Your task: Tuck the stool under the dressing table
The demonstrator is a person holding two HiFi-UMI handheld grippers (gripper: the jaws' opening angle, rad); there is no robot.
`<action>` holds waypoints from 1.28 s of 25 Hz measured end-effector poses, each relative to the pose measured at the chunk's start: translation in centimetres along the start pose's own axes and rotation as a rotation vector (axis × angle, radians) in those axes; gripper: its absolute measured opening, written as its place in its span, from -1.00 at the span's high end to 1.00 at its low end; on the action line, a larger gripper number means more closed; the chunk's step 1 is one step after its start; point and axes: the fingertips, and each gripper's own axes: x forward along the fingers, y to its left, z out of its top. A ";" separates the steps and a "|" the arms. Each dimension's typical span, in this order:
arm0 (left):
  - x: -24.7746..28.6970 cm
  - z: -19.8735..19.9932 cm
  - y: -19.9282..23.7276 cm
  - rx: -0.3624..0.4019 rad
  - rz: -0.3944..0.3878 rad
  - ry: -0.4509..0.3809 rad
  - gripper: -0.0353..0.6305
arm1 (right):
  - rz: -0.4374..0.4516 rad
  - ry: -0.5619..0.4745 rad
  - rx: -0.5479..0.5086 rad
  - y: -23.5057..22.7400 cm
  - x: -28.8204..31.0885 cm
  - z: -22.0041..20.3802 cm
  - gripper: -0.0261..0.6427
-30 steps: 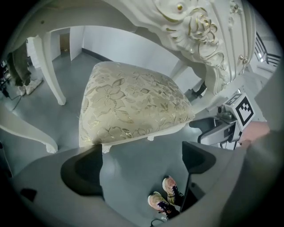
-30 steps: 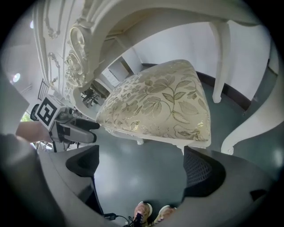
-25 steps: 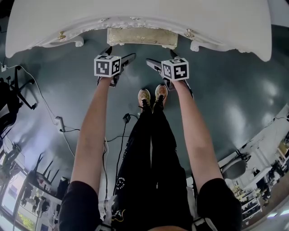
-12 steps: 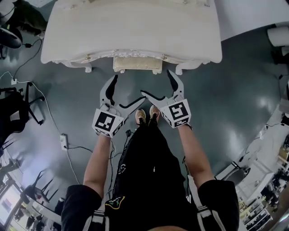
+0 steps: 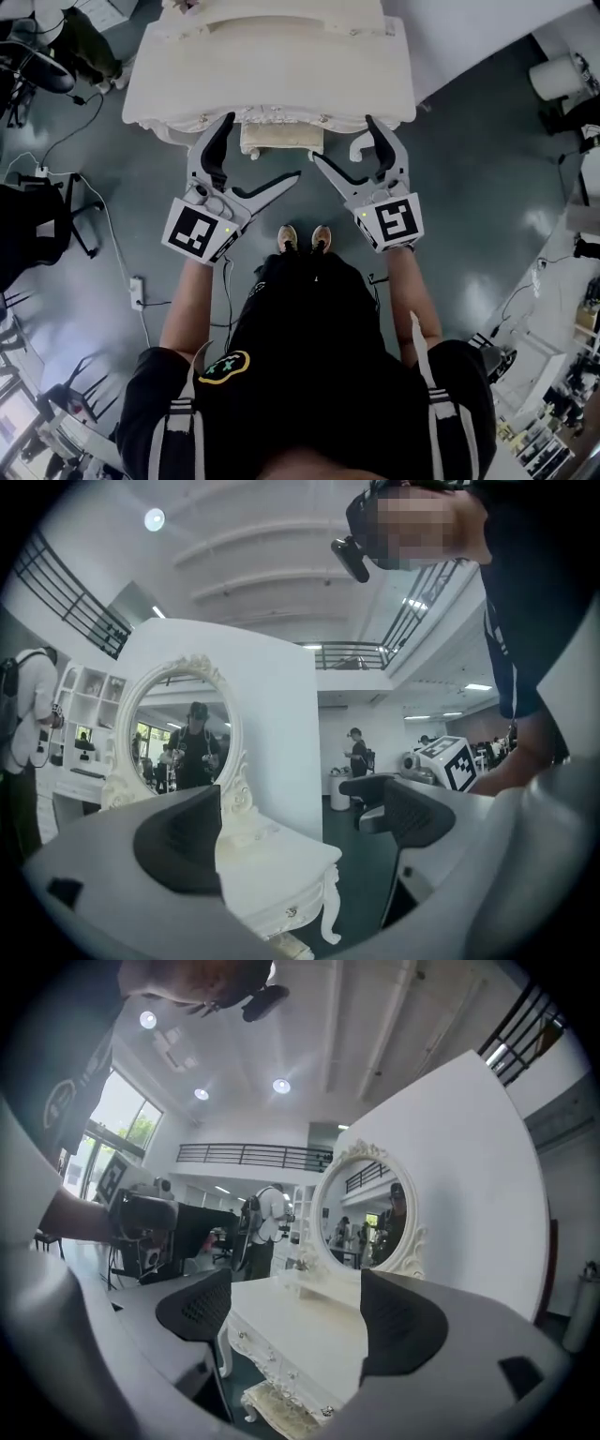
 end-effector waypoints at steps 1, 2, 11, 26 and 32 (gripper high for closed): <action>-0.1 0.9 -0.4 0.004 -0.002 -0.001 -0.74 | 0.003 -0.005 -0.009 0.1 -0.6 0.8 -0.41; -0.2 1.6 -0.8 0.004 -0.005 -0.004 -0.74 | 0.010 -0.013 -0.015 0.3 -1.1 1.5 -0.40; -0.5 5.4 -2.8 0.017 0.009 -0.021 -0.74 | 0.066 -0.116 -0.001 1.6 -3.6 6.4 -0.35; 0.4 5.9 -2.7 0.029 0.036 -0.020 -0.74 | 0.079 -0.096 -0.003 -0.3 -4.5 5.6 -0.36; 0.3 5.6 -2.5 0.030 0.053 -0.014 -0.74 | 0.068 -0.113 -0.013 -0.8 -4.8 6.3 -0.36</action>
